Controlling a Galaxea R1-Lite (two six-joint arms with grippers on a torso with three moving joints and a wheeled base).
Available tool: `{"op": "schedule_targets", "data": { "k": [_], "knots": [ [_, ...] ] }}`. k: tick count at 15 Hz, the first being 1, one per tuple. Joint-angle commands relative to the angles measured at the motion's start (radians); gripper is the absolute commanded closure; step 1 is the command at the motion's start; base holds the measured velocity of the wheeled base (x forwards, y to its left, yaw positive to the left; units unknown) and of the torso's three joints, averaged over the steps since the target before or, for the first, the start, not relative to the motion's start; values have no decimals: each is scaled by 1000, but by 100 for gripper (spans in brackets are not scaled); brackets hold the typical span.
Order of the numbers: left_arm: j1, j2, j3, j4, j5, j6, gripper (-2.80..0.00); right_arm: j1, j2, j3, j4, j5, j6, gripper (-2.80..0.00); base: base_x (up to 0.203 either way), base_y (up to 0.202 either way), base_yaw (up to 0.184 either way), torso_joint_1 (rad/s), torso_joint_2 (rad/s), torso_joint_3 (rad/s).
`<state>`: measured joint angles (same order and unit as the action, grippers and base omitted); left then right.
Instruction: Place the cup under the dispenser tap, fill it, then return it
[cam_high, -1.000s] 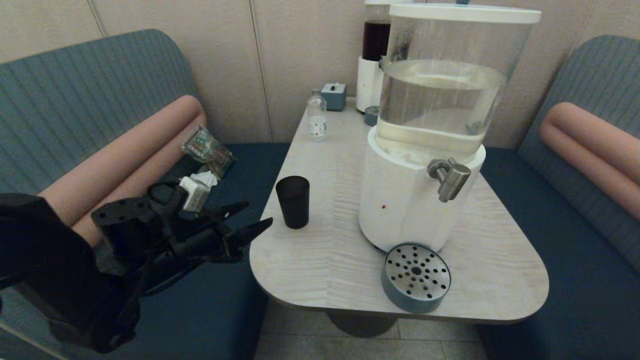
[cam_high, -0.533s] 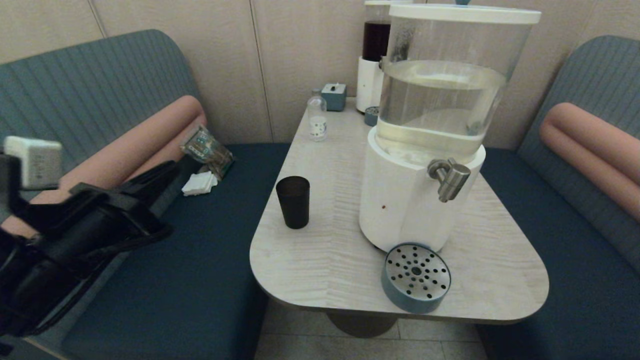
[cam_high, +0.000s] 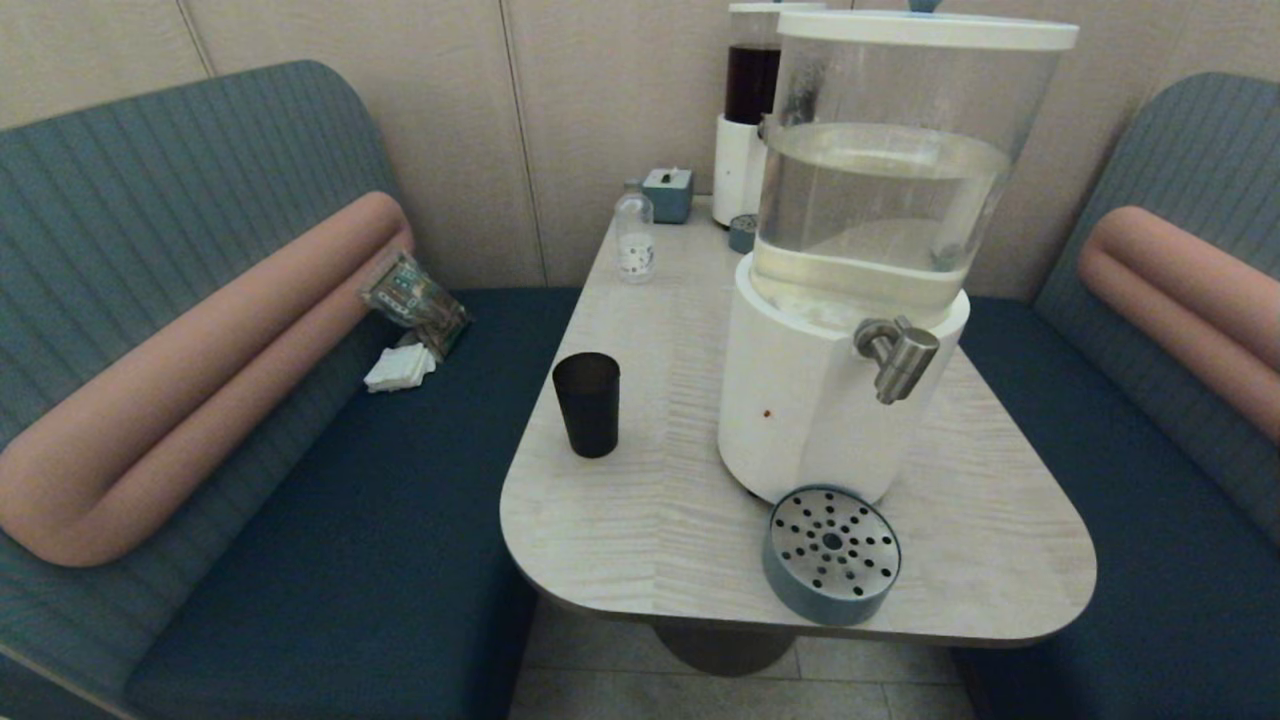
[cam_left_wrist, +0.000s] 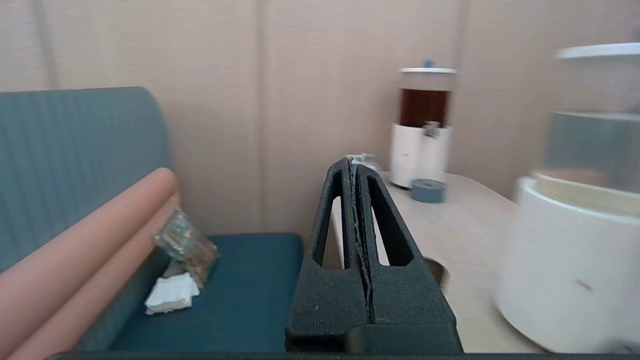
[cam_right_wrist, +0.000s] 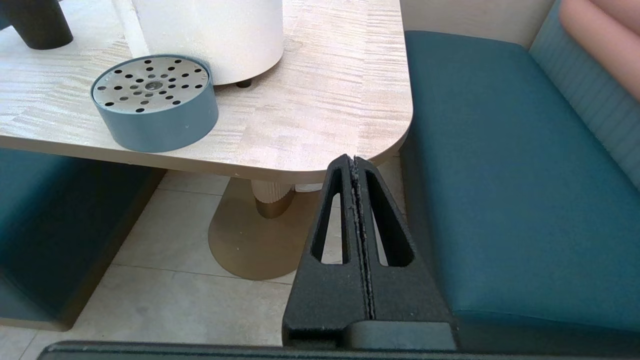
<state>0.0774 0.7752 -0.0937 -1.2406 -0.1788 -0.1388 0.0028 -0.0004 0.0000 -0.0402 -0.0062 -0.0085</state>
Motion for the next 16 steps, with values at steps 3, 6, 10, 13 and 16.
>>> {"op": "schedule_targets", "data": {
  "k": [3, 6, 10, 13, 16],
  "knots": [
    [9, -446, -49, 526, -85, -50, 0, 0, 0, 14, 0, 0, -1, 0, 0, 0, 0, 0, 0, 0],
    [1, -505, -44, 570, -105, -207, 0, 0, 0, 14, -1, 0, -1, 0, 0, 0, 0, 0, 0, 0],
    [-54, -665, -40, 713, -107, -285, 0, 0, 0, 14, 0, 0, -1, 0, 0, 0, 0, 0, 0, 0],
    [-57, -779, -33, 863, -73, -88, 0, 0, 0, 14, 0, 0, -1, 0, 0, 0, 0, 0, 0, 0],
    [-57, -772, 51, 940, 39, 240, 0, 0, 0, 14, 0, 0, -1, 0, 0, 0, 0, 0, 0, 0]
  ]
}}
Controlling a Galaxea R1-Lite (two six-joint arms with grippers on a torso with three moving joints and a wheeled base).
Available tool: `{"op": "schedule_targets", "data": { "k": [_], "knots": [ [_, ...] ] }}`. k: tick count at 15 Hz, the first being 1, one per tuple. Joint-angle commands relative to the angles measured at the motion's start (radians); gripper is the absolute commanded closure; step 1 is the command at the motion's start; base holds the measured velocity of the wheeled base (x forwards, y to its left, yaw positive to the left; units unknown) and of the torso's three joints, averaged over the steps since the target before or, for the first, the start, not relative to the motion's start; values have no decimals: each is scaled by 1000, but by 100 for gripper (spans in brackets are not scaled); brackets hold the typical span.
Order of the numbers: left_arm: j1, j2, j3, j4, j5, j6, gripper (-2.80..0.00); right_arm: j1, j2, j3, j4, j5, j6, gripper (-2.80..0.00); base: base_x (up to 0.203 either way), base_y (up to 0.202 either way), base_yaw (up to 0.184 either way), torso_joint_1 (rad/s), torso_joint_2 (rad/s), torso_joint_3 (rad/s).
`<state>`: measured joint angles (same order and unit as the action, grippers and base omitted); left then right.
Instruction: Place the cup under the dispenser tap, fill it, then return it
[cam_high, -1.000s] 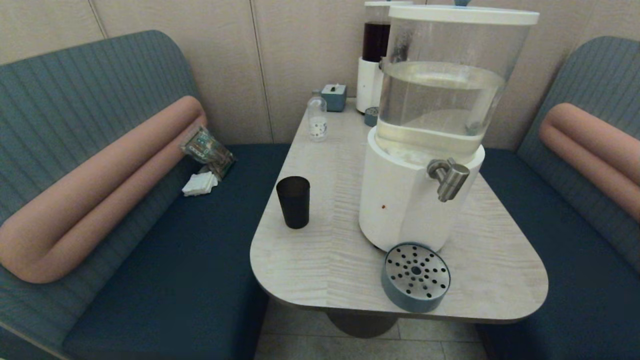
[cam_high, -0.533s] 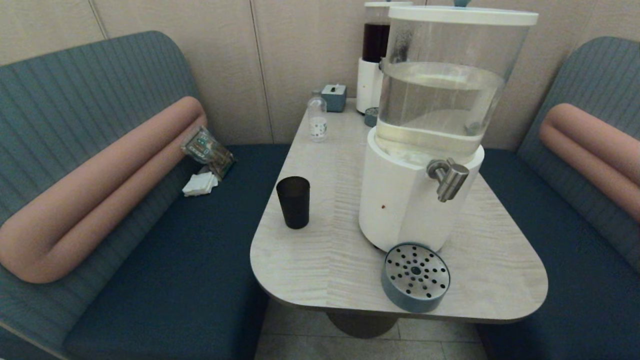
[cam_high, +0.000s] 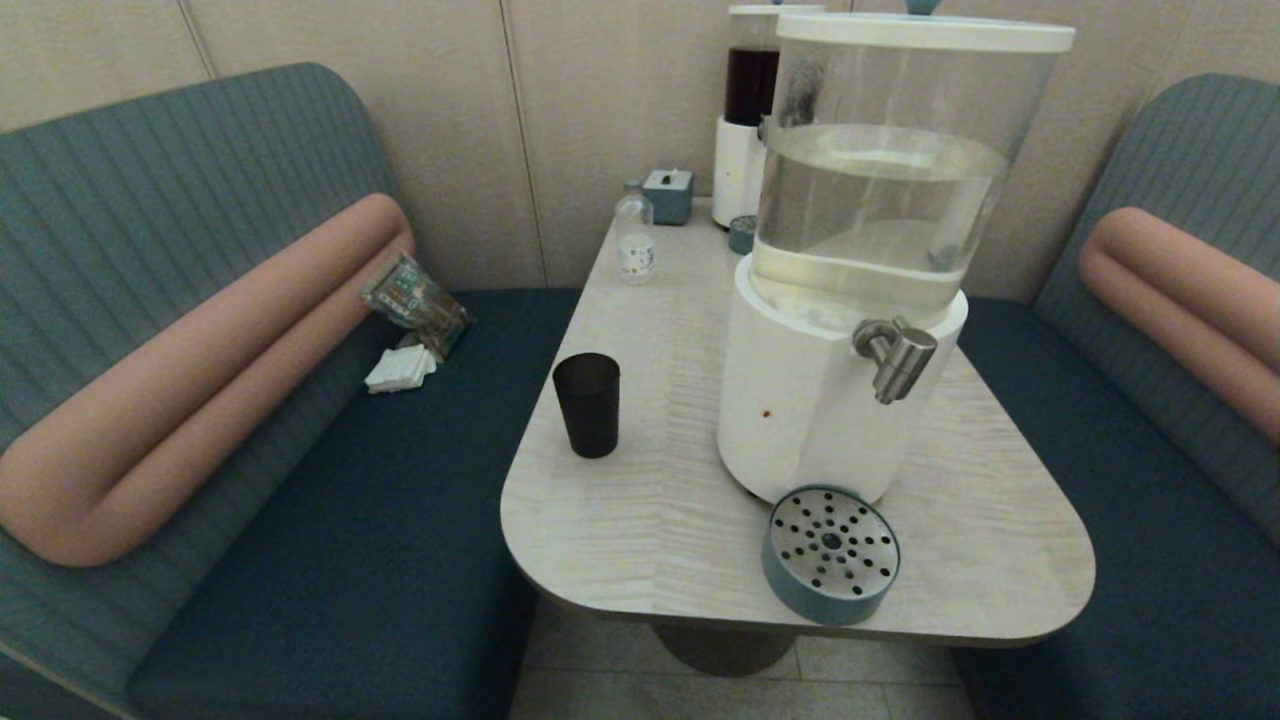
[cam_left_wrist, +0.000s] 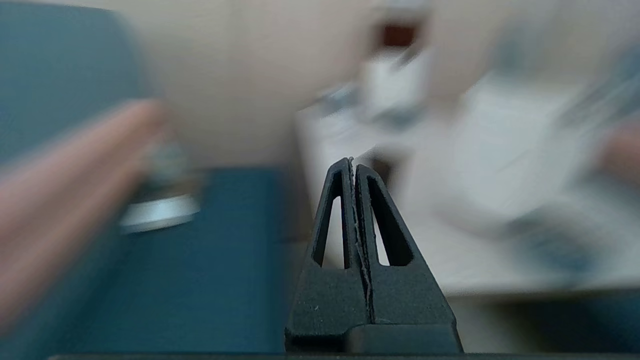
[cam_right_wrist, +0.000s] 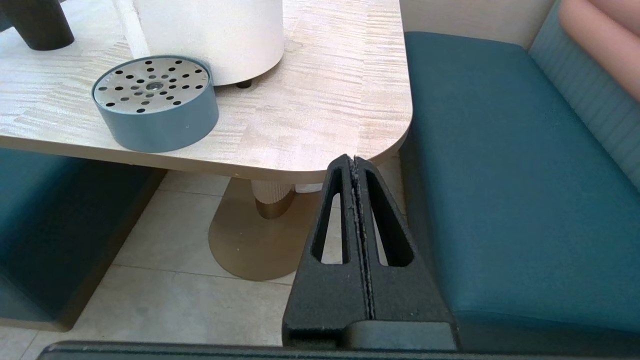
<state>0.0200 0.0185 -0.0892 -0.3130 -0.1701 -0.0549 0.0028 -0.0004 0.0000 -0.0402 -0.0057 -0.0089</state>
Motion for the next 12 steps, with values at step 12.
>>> {"op": "schedule_targets", "data": {
  "k": [12],
  "knots": [
    [0, -15, 68, 419, 126, 200, 0, 0, 0, 14, -1, 0, 0, 0, 0, 0, 0, 0, 0, 0]
  ]
}}
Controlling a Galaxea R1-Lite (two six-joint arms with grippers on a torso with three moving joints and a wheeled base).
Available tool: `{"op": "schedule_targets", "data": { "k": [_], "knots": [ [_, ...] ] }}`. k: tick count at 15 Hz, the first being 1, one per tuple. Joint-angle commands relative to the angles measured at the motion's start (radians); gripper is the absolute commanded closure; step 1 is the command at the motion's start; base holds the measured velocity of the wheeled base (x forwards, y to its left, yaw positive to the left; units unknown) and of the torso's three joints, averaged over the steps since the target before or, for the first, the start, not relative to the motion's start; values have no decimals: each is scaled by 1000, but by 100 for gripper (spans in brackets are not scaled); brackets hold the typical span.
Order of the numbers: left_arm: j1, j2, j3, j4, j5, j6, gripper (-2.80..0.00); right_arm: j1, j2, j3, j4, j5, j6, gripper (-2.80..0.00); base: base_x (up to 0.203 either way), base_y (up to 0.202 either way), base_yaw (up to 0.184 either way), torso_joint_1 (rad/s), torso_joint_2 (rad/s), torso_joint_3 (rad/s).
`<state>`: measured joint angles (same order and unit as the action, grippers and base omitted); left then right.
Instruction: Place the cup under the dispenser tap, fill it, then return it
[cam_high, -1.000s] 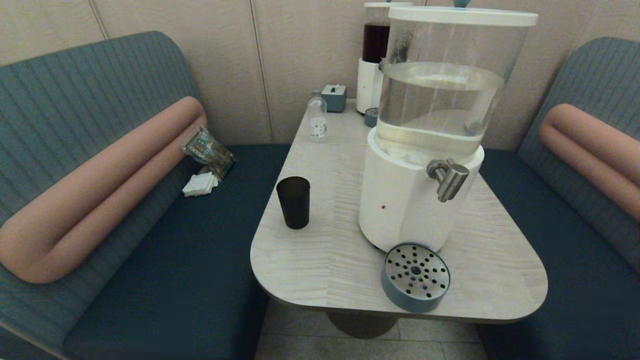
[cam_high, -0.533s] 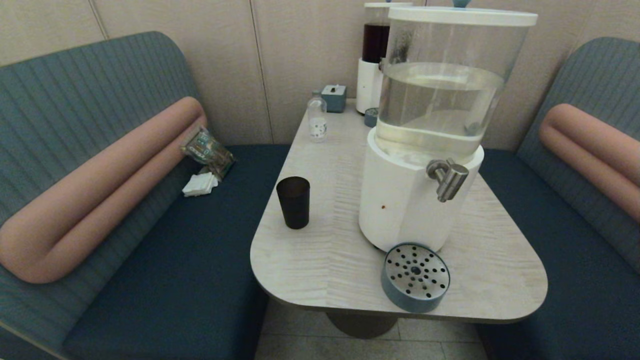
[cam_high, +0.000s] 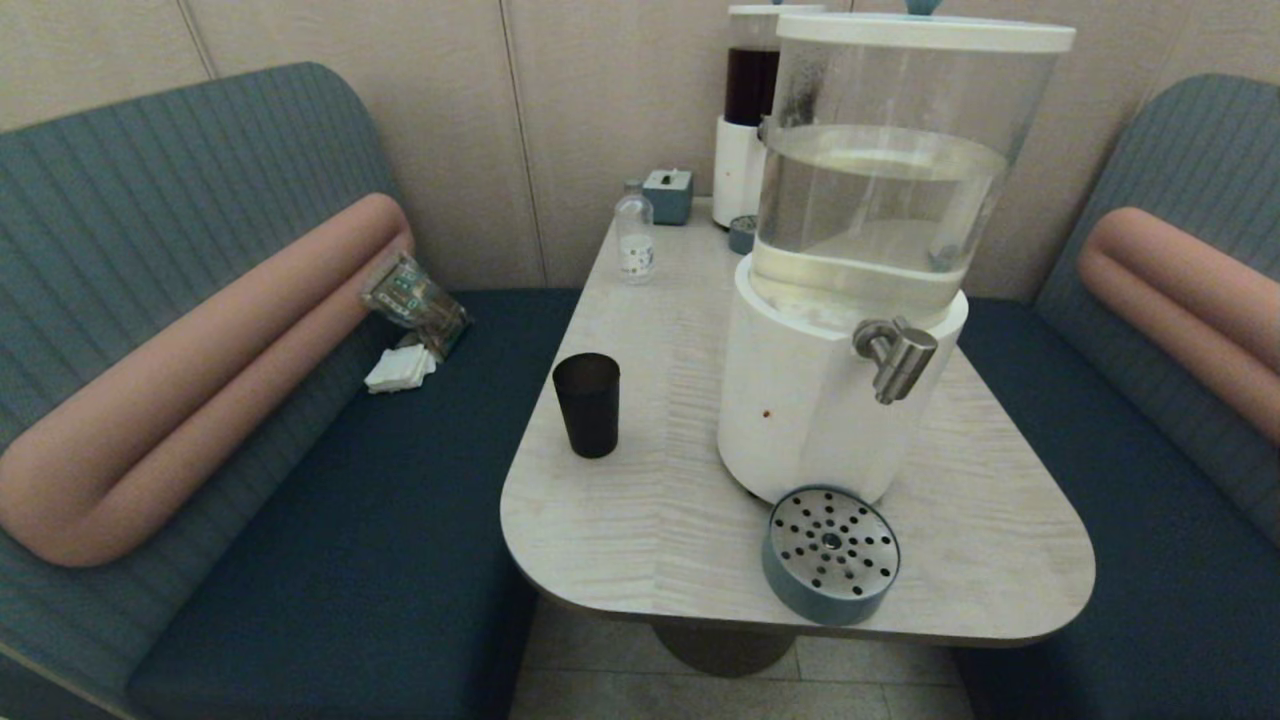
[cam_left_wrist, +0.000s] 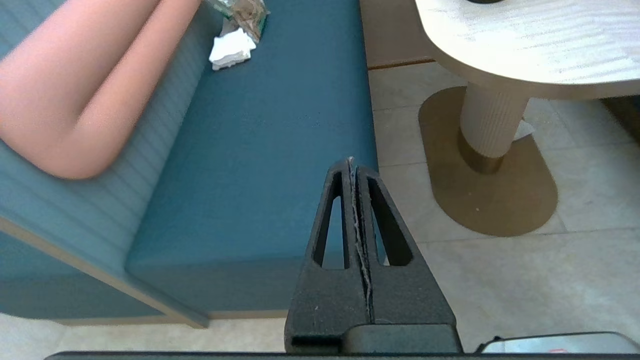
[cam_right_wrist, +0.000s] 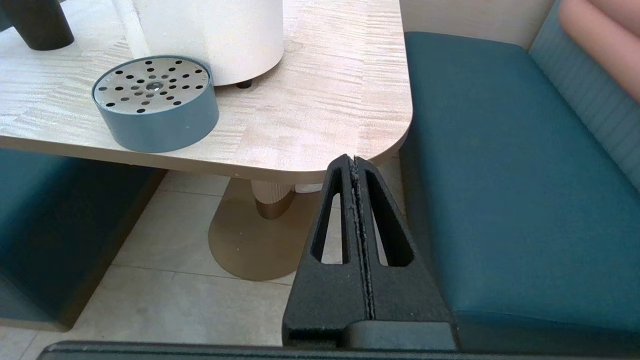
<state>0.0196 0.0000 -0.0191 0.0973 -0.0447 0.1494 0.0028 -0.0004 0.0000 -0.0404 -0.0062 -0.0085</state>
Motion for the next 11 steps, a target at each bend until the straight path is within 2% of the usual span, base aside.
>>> {"op": "schedule_targets", "data": {
  "k": [1, 11],
  "knots": [
    [0, 5, -2, 9, 0, -11, 0, 0, 0, 14, -1, 0, -1, 0, 0, 0, 0, 0, 0, 0],
    [0, 3, -2, 9, 0, -11, 0, 0, 0, 14, -1, 0, -1, 0, 0, 0, 0, 0, 0, 0]
  ]
}}
